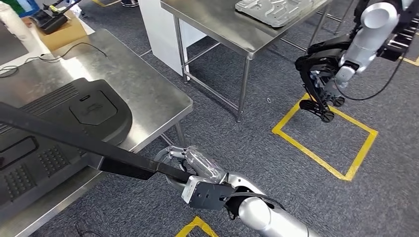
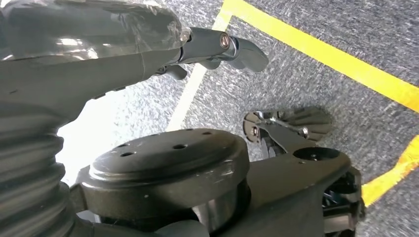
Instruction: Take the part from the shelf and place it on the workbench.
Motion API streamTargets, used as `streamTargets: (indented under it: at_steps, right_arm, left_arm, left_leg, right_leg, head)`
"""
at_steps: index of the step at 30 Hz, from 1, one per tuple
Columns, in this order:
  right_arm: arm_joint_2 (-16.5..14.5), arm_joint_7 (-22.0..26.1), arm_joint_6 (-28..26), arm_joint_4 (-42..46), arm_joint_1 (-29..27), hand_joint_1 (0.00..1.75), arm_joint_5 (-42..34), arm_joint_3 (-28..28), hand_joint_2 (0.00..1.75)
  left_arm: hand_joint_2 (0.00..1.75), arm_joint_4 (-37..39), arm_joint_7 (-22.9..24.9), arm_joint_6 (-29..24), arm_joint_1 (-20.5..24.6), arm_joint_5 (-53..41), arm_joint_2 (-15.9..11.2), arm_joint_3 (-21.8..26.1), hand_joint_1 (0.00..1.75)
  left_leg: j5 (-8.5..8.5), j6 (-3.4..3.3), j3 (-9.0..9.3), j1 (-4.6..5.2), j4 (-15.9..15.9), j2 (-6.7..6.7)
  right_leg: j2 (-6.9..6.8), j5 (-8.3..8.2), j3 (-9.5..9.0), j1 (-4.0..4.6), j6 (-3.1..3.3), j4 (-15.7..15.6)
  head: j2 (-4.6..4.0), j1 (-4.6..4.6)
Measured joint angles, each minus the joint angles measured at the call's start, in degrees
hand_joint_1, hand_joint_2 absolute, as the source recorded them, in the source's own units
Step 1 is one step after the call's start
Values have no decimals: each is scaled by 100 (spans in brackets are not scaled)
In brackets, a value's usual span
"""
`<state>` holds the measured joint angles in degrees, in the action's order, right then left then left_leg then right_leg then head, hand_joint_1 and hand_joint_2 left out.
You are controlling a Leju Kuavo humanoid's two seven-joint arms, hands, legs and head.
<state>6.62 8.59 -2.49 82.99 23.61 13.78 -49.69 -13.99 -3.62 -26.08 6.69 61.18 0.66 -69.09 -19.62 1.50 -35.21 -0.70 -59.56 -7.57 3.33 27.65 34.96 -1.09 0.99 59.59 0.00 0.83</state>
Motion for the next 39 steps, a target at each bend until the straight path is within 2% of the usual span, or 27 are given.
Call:
streamTargets:
  at_steps: [2, 4, 5, 6, 7, 8, 10, 12, 13, 15, 17, 19, 20, 21, 22, 23, 24, 26, 28, 30, 31, 32, 34, 36, 37, 38, 39]
  right_arm:
    - [-12, 3, 0, 2, 12, 175, 0, -2, 175]
    - [-12, 5, 1, 4, 7, 175, 1, -4, 175]
    - [-9, 5, 2, 4, 1, 175, 1, -5, 175]
    - [-7, 4, 4, 4, -3, 175, 2, -9, 175]
    - [-7, 4, 7, 4, -5, 175, 2, -13, 175]
    - [-8, 4, 8, 4, -3, 175, 2, -18, 175]
    - [-12, 3, 9, 4, 1, 175, 3, -27, 175]
    - [-11, 0, 9, 4, 8, 175, 6, -34, 175]
    - [-10, -2, 10, 4, 13, 175, 8, -36, 175]
    - [-11, -4, 12, 4, 36, 175, 11, -40, 175]
    - [-13, -6, 14, 5, 73, 175, 12, -42, 175]
    - [-6, -9, 20, 2, 89, 175, 13, -46, 175]
    - [1, -11, 23, -2, 88, 175, 13, -51, 175]
    - [8, -14, 27, -7, 84, 175, 13, -58, 175]
    - [13, -16, 30, -10, 82, 175, 13, -65, 175]
    - [15, -18, 31, -13, 83, 175, 13, -71, 175]
    - [16, -18, 31, -13, 85, 175, 13, -75, 175]
    - [17, -18, 31, -14, 93, 175, 13, -81, 175]
    - [20, -21, 37, -16, 99, 175, 12, -86, 175]
    - [16, -26, 43, -16, 108, 175, 6, -91, 175]
    - [10, -27, 44, -15, 116, 175, 1, -95, 175]
    - [3, -27, 43, -15, 125, 175, -10, -98, 175]
    - [-2, -27, 41, -16, 137, 175, -32, -105, 175]
    - [2, -28, 39, -22, 137, 175, -46, -115, 175]
    - [3, -30, 39, -26, 136, 175, -48, -124, 175]
    - [3, -30, 39, -29, 136, 175, -51, -132, 175]
    - [3, -31, 39, -30, 138, 175, -53, -139, 175]
  left_arm:
    - [175, 1, 33, 8, 5, 5, -7, 1, 0]
    - [175, 2, 55, 12, 28, 13, -15, 5, 0]
    - [175, 2, 68, 14, 43, 21, -19, 10, 0]
    - [175, 2, 83, 18, 56, 31, -22, 16, 0]
    - [175, 2, 102, 22, 62, 42, -23, 22, 0]
    - [175, 2, 127, 27, 61, 49, -24, 26, 0]
    - [175, 4, 192, 37, 43, 55, -25, 28, 0]
    - [175, 7, 245, 47, 32, 55, -27, 28, 0]
    - [175, 8, 260, 51, 26, 55, -28, 28, 0]
    - [175, 9, 274, 65, 10, 54, -28, 28, 0]
    - [175, 9, 286, 81, 5, 54, -26, 28, 0]
    - [175, 9, 299, 92, 18, 56, -23, 28, 0]
    - [175, 9, 305, 97, 22, 57, -23, 28, 0]
    - [175, 9, 308, 102, 23, 58, -22, 28, 0]
    - [175, 9, 309, 106, 21, 59, -22, 28, 0]
    - [175, 9, 309, 109, 19, 59, -22, 28, 0]
    - [175, 9, 309, 113, 19, 59, -22, 28, 0]
    - [175, 9, 310, 123, 22, 58, -18, 28, 0]
    - [175, 9, 310, 129, 22, 62, -14, 28, 0]
    - [175, 11, 310, 127, 20, 66, -16, 28, 0]
    - [175, 12, 310, 121, 18, 68, -17, 28, 0]
    - [175, 12, 310, 114, 21, 69, -19, 28, 0]
    - [175, 13, 309, 97, 40, 73, -21, 30, 0]
    - [175, 13, 308, 89, 73, 77, -23, 34, 0]
    - [175, 13, 308, 88, 85, 79, -25, 36, 0]
    - [175, 14, 308, 87, 89, 80, -25, 36, 0]
    - [175, 15, 308, 87, 84, 80, -25, 36, 0]
  left_leg:
    - [-164, 64, -99, 17, -276, 251]
    - [-500, 116, -400, 25, -940, 572]
    - [-640, 134, -568, 17, -1287, 635]
    - [-693, 143, -673, 11, -1505, 663]
    - [-641, 146, -680, 7, -1530, 681]
    - [-487, 140, -572, 6, -1328, 711]
    - [-115, 102, -184, 31, -567, 929]
    - [31, 29, 30, 84, -58, 1124]
    - [12, -6, 31, 108, 3, 1132]
    - [30, -79, 25, 98, 48, 1000]
    - [57, -145, 58, 62, 100, 866]
    - [68, -188, 78, 49, 120, 739]
    - [67, -202, 79, 51, 118, 670]
    - [63, -206, 82, 54, 115, 592]
    - [58, -209, 88, 57, 110, 514]
    - [51, -207, 100, 58, 104, 431]
    - [40, -201, 116, 57, 97, 351]
    - [8, -168, 121, 55, 66, 207]
    - [-6, -105, 83, 33, 46, 89]
    - [-6, -26, 55, 9, 48, -16]
    - [-34, 12, 45, 14, 9, 30]
    - [-114, 45, -3, 24, -123, 146]
    - [-420, 104, -257, 32, -706, 490]
    - [-688, 148, -592, 9, -1386, 656]
    - [-693, 161, -665, -3, -1529, 687]
    - [-583, 168, -620, -13, -1443, 711]
    - [-389, 167, -468, -20, -1144, 754]
  right_leg:
    - [-159, -2, -55, -14, 62, -52]
    - [-332, 23, -94, -1, 103, -66]
    - [-421, 39, -106, 10, 114, -66]
    - [-507, 56, -119, 18, 120, -65]
    - [-588, 73, -135, 22, 120, -64]
    - [-660, 92, -159, 25, 117, -64]
    - [-784, 135, -216, 42, 94, -62]
    - [-893, 170, -248, 75, 51, -58]
    - [-951, 182, -257, 87, 27, -63]
    - [-1041, 213, -286, 88, -30, -69]
    - [-831, 357, -225, 67, -89, 137]
    - [-497, 659, 90, 45, -114, 774]
    - [-420, 792, 305, 43, -114, 1155]
    - [-383, 843, 480, 43, -114, 1432]
    - [-366, 786, 570, 43, -109, 1521]
    - [-350, 618, 552, 42, -99, 1385]
    - [-309, 379, 439, 41, -84, 1058]
    - [-85, 28, 152, 23, -46, 325]
    - [62, -27, 29, 26, -17, 13]
    - [-32, -20, 4, 31, 24, -32]
    - [-99, -21, -21, 22, 55, -61]
    - [-173, -23, -51, 9, 87, -94]
    - [-334, -6, -104, 14, 135, -128]
    - [-502, 27, -133, 30, 157, -125]
    - [-580, 45, -147, 34, 157, -124]
    - [-653, 64, -167, 34, 153, -123]
    - [-720, 85, -196, 34, 143, -122]
  head:
    - [0, -67]
    - [0, -159]
    - [0, -183]
    - [0, -201]
    - [0, -221]
    - [0, -244]
    - [0, -299]
    - [0, -329]
    - [0, -325]
    - [0, -297]
    - [0, -266]
    - [0, -189]
    - [0, -147]
    - [0, -111]
    - [0, -83]
    - [0, -61]
    - [0, -39]
    - [0, 1]
    - [0, 8]
    - [0, 10]
    - [0, 8]
    - [0, -22]
    - [0, -105]
    - [0, -162]
    - [0, -178]
    - [0, -200]
    - [0, -224]
